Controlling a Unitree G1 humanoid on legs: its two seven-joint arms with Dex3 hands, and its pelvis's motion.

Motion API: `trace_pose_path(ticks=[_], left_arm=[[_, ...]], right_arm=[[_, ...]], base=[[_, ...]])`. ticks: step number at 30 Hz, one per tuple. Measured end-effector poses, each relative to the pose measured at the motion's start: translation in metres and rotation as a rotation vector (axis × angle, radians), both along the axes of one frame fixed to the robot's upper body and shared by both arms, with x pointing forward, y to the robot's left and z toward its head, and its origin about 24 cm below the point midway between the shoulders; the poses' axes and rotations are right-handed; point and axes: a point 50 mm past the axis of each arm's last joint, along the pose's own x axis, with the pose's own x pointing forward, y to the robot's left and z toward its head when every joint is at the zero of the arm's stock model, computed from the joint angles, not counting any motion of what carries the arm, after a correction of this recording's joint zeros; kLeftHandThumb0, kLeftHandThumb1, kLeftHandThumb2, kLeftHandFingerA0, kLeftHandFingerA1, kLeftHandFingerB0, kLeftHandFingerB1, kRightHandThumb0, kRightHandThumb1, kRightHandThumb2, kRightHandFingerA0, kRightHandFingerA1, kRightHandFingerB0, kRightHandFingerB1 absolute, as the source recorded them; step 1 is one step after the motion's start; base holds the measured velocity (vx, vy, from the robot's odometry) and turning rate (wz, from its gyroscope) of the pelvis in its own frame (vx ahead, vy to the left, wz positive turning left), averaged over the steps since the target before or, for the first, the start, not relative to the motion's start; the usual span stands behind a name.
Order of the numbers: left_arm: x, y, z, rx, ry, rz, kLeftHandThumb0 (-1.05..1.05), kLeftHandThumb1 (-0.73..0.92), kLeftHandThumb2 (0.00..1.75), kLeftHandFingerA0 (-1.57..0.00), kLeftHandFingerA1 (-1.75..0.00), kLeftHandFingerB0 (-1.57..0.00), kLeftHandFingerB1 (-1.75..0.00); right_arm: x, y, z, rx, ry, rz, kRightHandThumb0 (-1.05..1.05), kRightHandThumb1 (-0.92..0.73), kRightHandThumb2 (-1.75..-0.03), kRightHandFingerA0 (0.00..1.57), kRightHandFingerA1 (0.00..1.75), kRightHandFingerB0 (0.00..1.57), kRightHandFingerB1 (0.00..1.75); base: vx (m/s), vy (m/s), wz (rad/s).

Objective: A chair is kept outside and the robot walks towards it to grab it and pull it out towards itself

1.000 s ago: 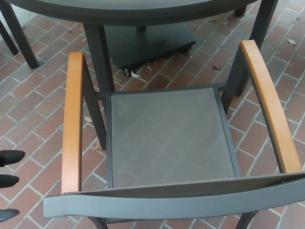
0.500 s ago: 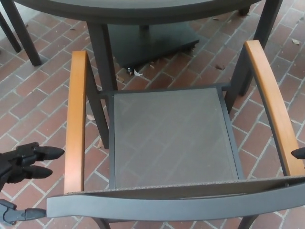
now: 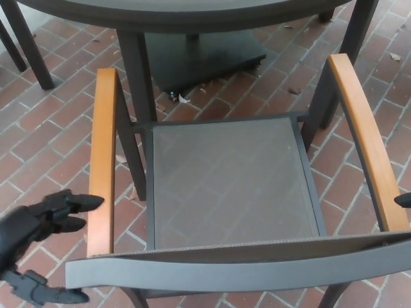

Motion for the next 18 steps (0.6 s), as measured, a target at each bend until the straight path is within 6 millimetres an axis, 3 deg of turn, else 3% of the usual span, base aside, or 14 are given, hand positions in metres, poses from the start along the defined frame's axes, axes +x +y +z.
trace_pose_path(ticks=[3,4,7,8,14,15,16,17,18], left_arm=[[0.006,-0.011,-0.001,0.012,-0.012,-0.027,-0.7,0.27,0.65,-0.12,-0.63,-0.16,-0.5],[0.007,-0.012,-0.002,0.016,-0.014,-0.03,-0.67,0.28,0.65,-0.12,-0.64,-0.14,-0.5],[0.01,-0.014,-0.002,0.029,-0.022,-0.035,-0.68,0.28,0.66,-0.12,-0.63,-0.14,-0.48],[0.011,-0.016,-0.002,0.035,-0.029,-0.037,-0.67,0.36,0.52,-0.16,-0.62,-0.19,-0.44],[0.018,-0.023,-0.005,0.083,-0.056,-0.063,-0.68,0.37,0.52,-0.21,-0.63,-0.19,-0.45],[0.019,-0.024,-0.005,0.091,-0.061,-0.069,-0.59,0.3,0.7,-0.25,-0.63,-0.2,-0.51],[0.019,-0.024,-0.006,0.094,-0.062,-0.071,-0.59,0.3,0.7,-0.25,-0.63,-0.2,-0.51],[0.02,-0.026,-0.008,0.105,-0.067,-0.073,-0.52,0.3,0.7,-0.39,-0.66,-0.32,-0.51],[0.02,-0.026,-0.008,0.111,-0.07,-0.072,-0.52,0.3,0.7,-0.39,-0.66,-0.32,-0.51]], right_arm=[[-0.003,-0.002,0.0,0.004,-0.019,-0.014,-0.44,-0.44,-0.53,0.0,0.7,0.0,0.72],[-0.003,-0.003,0.0,0.004,-0.019,-0.017,-0.5,-0.57,-0.9,0.0,0.73,0.0,0.69],[-0.004,-0.004,0.0,0.005,-0.024,-0.028,-0.47,-0.56,-0.91,0.03,0.73,0.02,0.69],[-0.005,-0.005,0.0,0.006,-0.025,-0.035,-0.35,-0.48,-0.54,0.0,0.71,0.0,0.73],[-0.005,-0.008,0.0,0.003,-0.03,-0.065,-0.33,-0.48,-0.54,0.0,0.72,0.0,0.75],[-0.005,-0.008,0.0,0.003,-0.031,-0.069,-0.3,-0.5,-0.53,0.0,0.76,0.0,0.78],[-0.005,-0.008,0.0,0.003,-0.031,-0.07,-0.3,-0.5,-0.53,0.0,0.76,0.0,0.78],[-0.005,-0.009,0.0,0.005,-0.034,-0.075,-0.31,-0.34,-0.77,0.02,0.71,0.04,0.66],[-0.005,-0.009,0.0,0.005,-0.035,-0.076,-0.31,-0.34,-0.77,0.02,0.71,0.04,0.66]], base=[[0.0,0.0,0.0],[0.0,0.0,0.0],[0.0,0.0,0.0],[0.0,0.0,0.0],[0.0,0.0,0.0],[0.0,0.0,0.0],[0.0,0.0,0.0],[0.0,0.0,0.0],[0.0,0.0,0.0]])
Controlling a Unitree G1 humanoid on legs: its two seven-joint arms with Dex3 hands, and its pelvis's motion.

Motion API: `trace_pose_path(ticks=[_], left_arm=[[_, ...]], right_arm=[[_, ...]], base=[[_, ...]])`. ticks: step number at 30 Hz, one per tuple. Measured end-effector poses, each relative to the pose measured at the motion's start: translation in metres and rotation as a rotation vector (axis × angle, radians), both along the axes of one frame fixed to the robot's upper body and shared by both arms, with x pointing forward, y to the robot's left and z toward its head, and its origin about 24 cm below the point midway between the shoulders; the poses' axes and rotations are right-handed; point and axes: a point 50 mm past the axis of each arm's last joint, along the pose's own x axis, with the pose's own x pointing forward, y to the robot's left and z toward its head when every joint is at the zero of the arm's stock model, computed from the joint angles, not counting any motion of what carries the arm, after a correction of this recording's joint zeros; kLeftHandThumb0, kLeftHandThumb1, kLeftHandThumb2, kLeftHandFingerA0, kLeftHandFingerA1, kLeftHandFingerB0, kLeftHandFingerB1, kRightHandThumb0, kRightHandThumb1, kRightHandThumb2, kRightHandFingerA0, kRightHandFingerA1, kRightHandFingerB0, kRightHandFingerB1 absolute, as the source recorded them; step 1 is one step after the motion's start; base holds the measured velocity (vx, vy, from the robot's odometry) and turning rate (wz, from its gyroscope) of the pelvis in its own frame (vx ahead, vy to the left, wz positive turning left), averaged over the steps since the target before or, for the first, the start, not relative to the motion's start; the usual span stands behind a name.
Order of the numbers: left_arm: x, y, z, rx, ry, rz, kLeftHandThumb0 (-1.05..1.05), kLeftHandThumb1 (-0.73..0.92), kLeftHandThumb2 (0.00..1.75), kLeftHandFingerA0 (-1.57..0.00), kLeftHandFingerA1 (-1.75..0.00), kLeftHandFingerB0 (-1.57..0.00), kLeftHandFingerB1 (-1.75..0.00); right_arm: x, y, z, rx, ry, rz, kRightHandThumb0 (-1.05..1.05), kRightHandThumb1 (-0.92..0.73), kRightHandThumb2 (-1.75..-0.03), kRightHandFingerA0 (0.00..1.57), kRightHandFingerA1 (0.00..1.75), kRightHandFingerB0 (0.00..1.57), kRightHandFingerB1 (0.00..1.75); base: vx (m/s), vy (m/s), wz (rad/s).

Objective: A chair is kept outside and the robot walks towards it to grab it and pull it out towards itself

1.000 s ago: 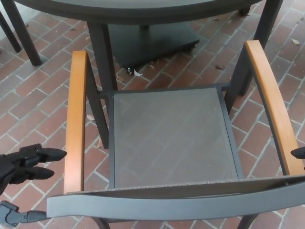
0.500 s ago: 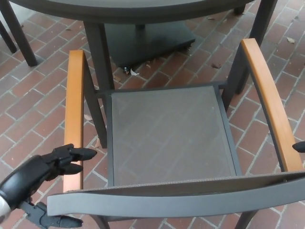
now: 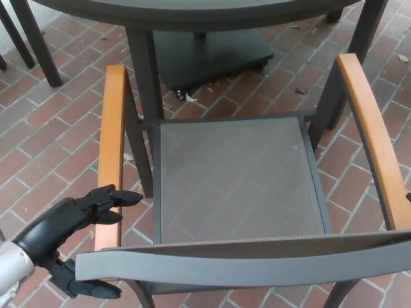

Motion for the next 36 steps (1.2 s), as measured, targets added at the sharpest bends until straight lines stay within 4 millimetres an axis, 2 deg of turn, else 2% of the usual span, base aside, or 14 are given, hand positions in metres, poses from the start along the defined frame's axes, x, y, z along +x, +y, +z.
trace_pose_path(ticks=[1,2,3,6,7,8,9,11,12,15,16,20,21,36], left_arm=[[0.0,0.0,-0.001,0.005,-0.005,0.001,-0.47,0.34,0.71,-0.36,-0.67,-0.29,-0.53],[0.0,0.0,-0.001,0.014,-0.013,0.011,-0.47,0.34,0.71,-0.36,-0.67,-0.29,-0.53],[0.0,0.0,-0.002,0.019,-0.019,0.019,-0.47,0.35,0.72,-0.41,-0.67,-0.31,-0.53],[0.0,0.0,-0.007,0.043,-0.036,0.055,-0.35,0.5,0.55,-0.49,-0.64,-0.39,-0.47],[0.0,0.001,-0.009,0.051,-0.04,0.068,-0.18,0.66,0.64,-0.7,-0.64,-0.61,-0.47],[0.0,0.001,-0.012,0.064,-0.049,0.086,-0.18,0.66,0.64,-0.7,-0.64,-0.61,-0.47],[0.0,0.001,-0.013,0.068,-0.051,0.097,-0.12,0.67,0.74,-0.73,-0.66,-0.72,-0.51],[-0.001,0.0,-0.02,0.068,-0.05,0.132,-0.12,0.67,0.74,-0.73,-0.66,-0.72,-0.51],[-0.002,-0.001,-0.022,0.069,-0.048,0.145,0.05,0.26,1.38,-1.09,-0.97,-1.33,-1.1],[-0.005,-0.005,-0.035,0.067,-0.044,0.2,0.05,0.26,1.38,-1.09,-0.97,-1.33,-1.1],[-0.004,-0.007,-0.035,0.064,-0.05,0.21,-0.02,0.22,1.5,-1.41,-1.27,-1.25,-1.37],[-0.002,-0.011,-0.038,0.059,-0.092,0.27,-0.02,0.22,1.5,-1.41,-1.27,-1.25,-1.37],[-0.002,-0.012,-0.038,0.059,-0.097,0.277,-0.07,0.3,1.4,-1.4,-1.33,-1.25,-1.38],[-0.009,-0.015,-0.038,0.051,-0.151,0.355,-0.15,0.34,1.36,-1.26,-1.49,-1.18,-1.44]], right_arm=[[0.0,0.0,0.0,0.0,-0.001,-0.002,-0.32,-0.56,-0.56,0.19,1.02,0.08,0.78],[0.0,-0.001,0.0,-0.001,-0.003,-0.006,-0.32,-0.56,-0.56,0.19,1.02,0.08,0.78],[0.0,-0.001,0.001,-0.002,-0.006,-0.01,-0.29,-0.56,-0.57,0.12,1.21,0.11,0.9],[0.0,-0.002,0.001,-0.005,-0.02,-0.025,-0.29,-0.61,-0.5,0.23,1.1,0.19,0.87],[0.0,-0.002,0.001,-0.006,-0.024,-0.029,-0.18,-0.66,-0.57,0.5,1.07,0.51,0.87],[0.001,-0.001,0.0,-0.009,-0.031,-0.036,-0.18,-0.66,-0.57,0.5,1.07,0.51,0.87],[0.001,-0.001,0.0,-0.011,-0.034,-0.039,-0.16,-0.67,-0.57,0.59,1.06,0.71,0.83],[0.001,0.0,-0.001,-0.015,-0.042,-0.047,-0.16,-0.67,-0.57,0.59,1.06,0.71,0.83],[0.001,0.001,-0.001,-0.017,-0.045,-0.049,0.05,-0.44,-1.26,1.17,0.93,1.47,0.77],[0.001,0.002,-0.002,-0.028,-0.065,-0.068,0.05,-0.44,-1.26,1.17,0.93,1.47,0.77],[0.001,0.002,-0.002,-0.029,-0.07,-0.074,-0.01,-0.44,-1.37,1.5,1.13,1.57,1.11],[0.001,0.002,-0.003,-0.046,-0.104,-0.112,-0.01,-0.44,-1.37,1.5,1.13,1.57,1.11],[0.001,0.002,-0.003,-0.049,-0.108,-0.116,-0.05,-0.45,-1.26,1.57,1.34,1.57,1.31],[-0.002,0.002,-0.002,-0.068,-0.161,-0.144,-0.11,-0.46,-1.3,1.57,1.29,1.57,1.21]], base=[[0.0,0.0,0.0],[0.0,0.0,0.0],[0.0,0.0,0.0],[0.0,0.0,0.0],[0.0,0.0,0.0],[0.0,0.0,0.0],[0.0,0.0,0.0],[0.0,0.0,0.0],[0.0,0.0,0.0],[0.0,0.0,0.0],[0.0,0.0,0.0],[0.0,0.0,0.0],[0.0,0.0,0.0],[0.0,0.0,0.0]])
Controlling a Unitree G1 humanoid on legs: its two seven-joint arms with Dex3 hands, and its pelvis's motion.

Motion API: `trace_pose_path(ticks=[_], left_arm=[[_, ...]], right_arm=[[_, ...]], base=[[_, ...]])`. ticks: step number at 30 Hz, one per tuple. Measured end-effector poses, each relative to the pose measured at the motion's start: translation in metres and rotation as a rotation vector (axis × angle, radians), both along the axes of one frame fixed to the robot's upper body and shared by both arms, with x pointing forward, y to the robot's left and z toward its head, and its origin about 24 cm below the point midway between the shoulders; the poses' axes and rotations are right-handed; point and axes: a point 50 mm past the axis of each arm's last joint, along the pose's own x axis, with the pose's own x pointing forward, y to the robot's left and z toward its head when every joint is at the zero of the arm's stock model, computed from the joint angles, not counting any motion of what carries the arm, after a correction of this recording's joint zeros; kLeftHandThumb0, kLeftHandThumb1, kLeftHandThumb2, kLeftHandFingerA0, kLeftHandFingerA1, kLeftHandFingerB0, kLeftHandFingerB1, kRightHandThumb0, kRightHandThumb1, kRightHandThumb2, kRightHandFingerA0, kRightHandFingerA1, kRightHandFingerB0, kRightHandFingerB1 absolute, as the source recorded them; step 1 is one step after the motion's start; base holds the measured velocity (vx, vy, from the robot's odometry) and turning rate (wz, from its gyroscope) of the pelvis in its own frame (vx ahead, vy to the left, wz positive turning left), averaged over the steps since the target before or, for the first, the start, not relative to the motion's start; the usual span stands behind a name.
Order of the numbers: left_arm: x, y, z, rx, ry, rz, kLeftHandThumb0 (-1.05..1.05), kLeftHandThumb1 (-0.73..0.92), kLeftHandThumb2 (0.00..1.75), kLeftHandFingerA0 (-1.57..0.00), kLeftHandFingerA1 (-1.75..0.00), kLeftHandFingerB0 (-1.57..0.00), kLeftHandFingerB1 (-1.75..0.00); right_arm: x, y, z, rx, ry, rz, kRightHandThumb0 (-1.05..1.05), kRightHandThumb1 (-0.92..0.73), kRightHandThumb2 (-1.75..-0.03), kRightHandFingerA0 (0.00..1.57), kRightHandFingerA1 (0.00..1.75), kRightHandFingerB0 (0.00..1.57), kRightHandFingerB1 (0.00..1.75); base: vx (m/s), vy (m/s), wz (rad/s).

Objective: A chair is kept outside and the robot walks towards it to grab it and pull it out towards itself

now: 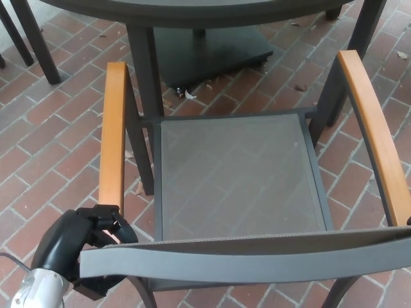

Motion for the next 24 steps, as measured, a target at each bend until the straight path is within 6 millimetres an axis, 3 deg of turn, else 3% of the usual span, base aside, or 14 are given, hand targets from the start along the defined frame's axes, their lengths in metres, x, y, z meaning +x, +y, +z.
trace_pose_path(ticks=[3,4,13,14,17,18,24], left_arm=[[-0.002,0.0,0.001,-0.003,-0.004,0.006,-0.15,0.35,1.35,-1.24,-1.53,-1.17,-1.46],[-0.003,-0.001,0.001,-0.007,-0.005,0.009,-0.15,0.36,1.36,-1.28,-1.52,-1.17,-1.47],[-0.023,-0.006,0.004,-0.055,0.0,0.05,-0.11,0.33,1.44,-1.33,-1.53,-1.21,-1.51],[-0.034,-0.007,0.005,-0.064,0.009,0.063,-0.1,0.28,1.48,-1.36,-1.48,-1.22,-1.48],[-0.044,-0.008,0.006,-0.074,0.016,0.072,-0.1,0.28,1.48,-1.36,-1.48,-1.22,-1.48],[-0.056,-0.008,0.006,-0.08,0.024,0.081,-0.07,0.29,1.48,-1.36,-1.47,-1.22,-1.45],[-0.091,-0.005,0.009,-0.095,0.059,0.111,-0.07,0.29,1.48,-1.36,-1.47,-1.22,-1.45]], right_arm=[[-0.003,-0.001,0.0,0.011,-0.006,-0.009,-0.14,-0.47,-1.26,1.57,1.27,1.57,1.18],[-0.004,-0.002,0.0,0.015,-0.009,-0.014,-0.19,-0.45,-1.18,1.53,1.36,1.57,1.35],[-0.021,-0.012,0.001,0.063,-0.043,-0.061,-0.12,-0.46,-1.22,1.57,1.35,1.57,1.29],[-0.028,-0.016,0.003,0.071,-0.059,-0.081,-0.08,-0.46,-1.32,1.57,1.29,1.57,1.2],[-0.036,-0.018,0.003,0.081,-0.072,-0.094,-0.08,-0.46,-1.32,1.57,1.29,1.57,1.2],[-0.045,-0.018,0.004,0.096,-0.087,-0.105,-0.12,-0.46,-1.22,1.57,1.36,1.57,1.3],[-0.078,-0.017,0.004,0.133,-0.111,-0.129,-0.12,-0.46,-1.22,1.57,1.36,1.57,1.3]], base=[[0.0,0.0,0.0],[0.0,0.0,0.0],[0.0,0.0,0.0],[0.0,0.0,0.0],[0.0,0.0,0.0],[0.0,0.0,0.0],[0.0,0.0,0.0]])
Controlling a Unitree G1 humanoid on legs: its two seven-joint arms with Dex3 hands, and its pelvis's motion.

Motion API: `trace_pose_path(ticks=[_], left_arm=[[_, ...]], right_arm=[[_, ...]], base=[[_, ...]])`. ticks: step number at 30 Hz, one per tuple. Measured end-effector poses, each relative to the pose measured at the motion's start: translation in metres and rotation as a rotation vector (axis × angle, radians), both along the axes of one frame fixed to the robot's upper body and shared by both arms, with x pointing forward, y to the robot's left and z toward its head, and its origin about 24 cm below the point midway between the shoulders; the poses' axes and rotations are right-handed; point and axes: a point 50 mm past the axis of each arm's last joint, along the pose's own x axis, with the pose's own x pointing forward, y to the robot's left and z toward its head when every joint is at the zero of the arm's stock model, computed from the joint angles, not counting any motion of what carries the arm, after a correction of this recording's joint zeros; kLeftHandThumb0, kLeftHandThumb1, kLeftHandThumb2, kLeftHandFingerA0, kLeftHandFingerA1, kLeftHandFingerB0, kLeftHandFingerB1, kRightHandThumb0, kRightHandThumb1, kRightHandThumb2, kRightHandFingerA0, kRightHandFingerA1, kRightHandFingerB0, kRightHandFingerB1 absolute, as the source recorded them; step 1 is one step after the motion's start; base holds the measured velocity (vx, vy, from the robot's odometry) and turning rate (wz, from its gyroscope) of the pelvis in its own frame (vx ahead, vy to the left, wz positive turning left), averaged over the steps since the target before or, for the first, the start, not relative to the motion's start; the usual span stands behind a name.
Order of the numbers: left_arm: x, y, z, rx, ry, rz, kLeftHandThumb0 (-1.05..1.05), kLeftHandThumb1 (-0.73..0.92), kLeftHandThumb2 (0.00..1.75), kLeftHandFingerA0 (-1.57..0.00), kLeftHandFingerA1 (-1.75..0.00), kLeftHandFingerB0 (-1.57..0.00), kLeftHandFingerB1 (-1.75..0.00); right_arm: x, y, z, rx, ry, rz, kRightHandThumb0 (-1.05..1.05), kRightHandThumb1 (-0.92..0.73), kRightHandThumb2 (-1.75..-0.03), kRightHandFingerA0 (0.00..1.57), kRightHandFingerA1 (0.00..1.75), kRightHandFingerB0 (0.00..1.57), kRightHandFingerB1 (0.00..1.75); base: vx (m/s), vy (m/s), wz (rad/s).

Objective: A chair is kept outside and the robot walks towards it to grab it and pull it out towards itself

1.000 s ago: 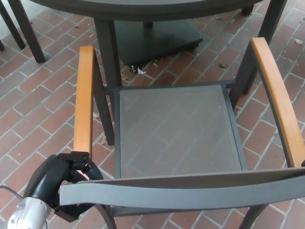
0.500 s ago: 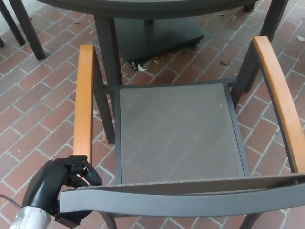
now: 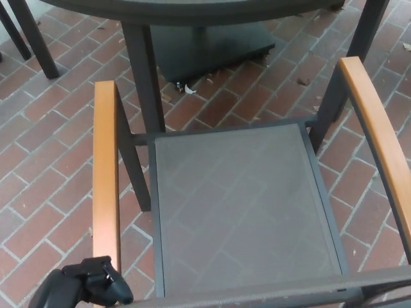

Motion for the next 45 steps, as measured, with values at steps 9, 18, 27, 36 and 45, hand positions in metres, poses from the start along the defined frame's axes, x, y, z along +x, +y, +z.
trace_pose_path(ticks=[9,18,27,36,45], left_arm=[[-0.042,0.006,0.007,-0.039,0.057,0.06,-0.08,0.23,1.52,-1.37,-1.44,-1.24,-1.41],[-0.059,0.014,0.023,-0.085,0.048,0.115,-0.04,0.27,1.5,-1.38,-1.42,-1.25,-1.38],[-0.06,0.018,0.037,-0.139,-0.005,0.153,-0.19,0.35,1.36,-1.34,-1.47,-1.2,-1.41],[-0.069,0.021,0.043,-0.188,-0.028,0.18,-0.07,0.46,1.2,-1.17,-1.35,-1.0,-1.12],[-0.094,0.021,0.051,-0.173,0.043,0.065,-0.46,0.47,0.75,-0.09,-0.63,-0.11,-0.51]], right_arm=[[-0.057,0.004,0.0,0.072,0.03,-0.078,-0.11,-0.42,-1.37,1.57,1.42,1.57,1.3],[-0.103,0.011,0.007,0.143,0.04,-0.174,-0.06,-0.44,-1.33,1.57,1.45,1.57,1.31],[-0.129,0.018,0.015,0.183,0.027,-0.233,-0.06,-0.4,-1.41,1.57,1.47,1.57,1.36],[-0.138,0.021,0.019,0.206,0.013,-0.261,-0.19,-0.59,-1.02,1.31,1.27,0.93,1.06],[-0.136,0.018,0.025,0.214,0.049,-0.128,-0.17,-0.67,-0.6,0.0,0.7,0.0,0.6]], base=[[0.0,0.0,0.0],[0.0,0.0,0.0],[0.0,0.0,0.0],[0.0,0.0,0.0],[0.0,0.002,-0.01]])
